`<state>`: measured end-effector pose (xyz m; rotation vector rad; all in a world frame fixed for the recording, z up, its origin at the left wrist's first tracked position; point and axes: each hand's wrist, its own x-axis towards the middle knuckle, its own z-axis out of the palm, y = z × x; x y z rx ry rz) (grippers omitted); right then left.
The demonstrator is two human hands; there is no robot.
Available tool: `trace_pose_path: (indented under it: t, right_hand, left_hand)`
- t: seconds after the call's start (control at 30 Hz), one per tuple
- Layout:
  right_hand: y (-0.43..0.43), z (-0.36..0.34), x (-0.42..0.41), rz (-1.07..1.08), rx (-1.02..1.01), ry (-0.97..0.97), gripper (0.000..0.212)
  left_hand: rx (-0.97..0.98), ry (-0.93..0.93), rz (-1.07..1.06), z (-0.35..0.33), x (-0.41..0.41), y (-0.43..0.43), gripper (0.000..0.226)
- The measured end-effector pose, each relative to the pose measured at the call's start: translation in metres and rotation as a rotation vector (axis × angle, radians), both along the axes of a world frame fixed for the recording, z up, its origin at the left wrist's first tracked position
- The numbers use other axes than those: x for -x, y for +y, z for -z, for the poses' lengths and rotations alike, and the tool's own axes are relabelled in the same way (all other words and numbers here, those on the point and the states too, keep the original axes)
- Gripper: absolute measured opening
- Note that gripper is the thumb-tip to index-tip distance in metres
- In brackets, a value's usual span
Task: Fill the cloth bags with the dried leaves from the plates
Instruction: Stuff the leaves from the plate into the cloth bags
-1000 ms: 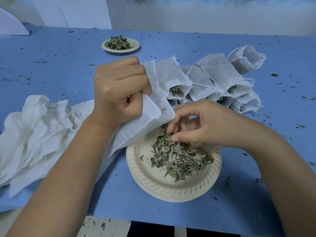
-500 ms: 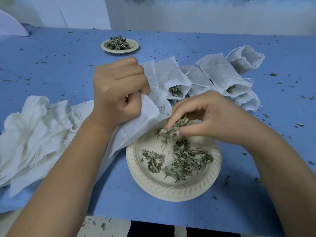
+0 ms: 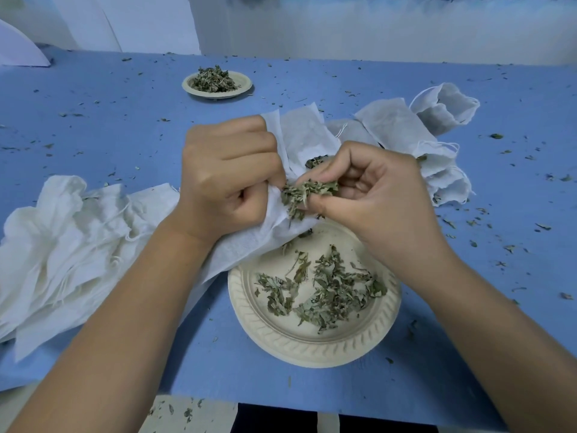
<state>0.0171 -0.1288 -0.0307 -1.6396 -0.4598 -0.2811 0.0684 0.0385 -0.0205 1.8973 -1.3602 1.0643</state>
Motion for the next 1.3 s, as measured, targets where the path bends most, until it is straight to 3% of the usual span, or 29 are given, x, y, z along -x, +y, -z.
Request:
trace_pose_path:
  t: [0.1,0.23,0.3,0.53,0.63,0.77,1.03,1.2,1.3]
  right_hand:
    - [0.001,-0.001,0.0,0.04,0.033,0.029,0.031]
    - [-0.006,-0.01,-0.001,-0.003,-0.187,0.128,0.023]
    - [-0.006,-0.011,-0.002,0.018,-0.203,0.12,0.023]
    - [0.007,-0.001,0.009,0.055,0.038,-0.085,0.027]
    - [0.004,-0.002,0.01,0.069,0.034,-0.158,0.025]
    - [0.004,-0.002,0.009,0.047,0.068,-0.123,0.022]
    - [0.003,0.001,0.003,-0.012,0.359,-0.152,0.02]
    - [-0.008,-0.007,0.002,-0.122,0.142,0.002,0.028]
    - [-0.001,-0.002,0.005,0.017,0.239,-0.192,0.016]
  left_hand:
    - [-0.007,-0.003,0.015,0.001,0.0,-0.001,0.027]
    - [-0.007,0.003,0.027,0.0,-0.001,0.001,0.027]
    - [-0.007,-0.004,0.032,0.0,-0.001,0.001,0.026]
    - [-0.004,-0.02,0.029,0.001,0.0,-0.001,0.027]
    - [0.01,0.006,0.0,0.0,0.0,0.001,0.028]
    - [0.012,0.012,-0.022,-0.002,0.0,0.002,0.027]
    - [-0.009,-0.002,0.001,0.002,0.0,-0.002,0.028]
    - [0.001,0.004,-0.001,0.001,0.0,0.0,0.028]
    - [-0.005,-0.001,0.02,0.001,0.001,-0.002,0.028]
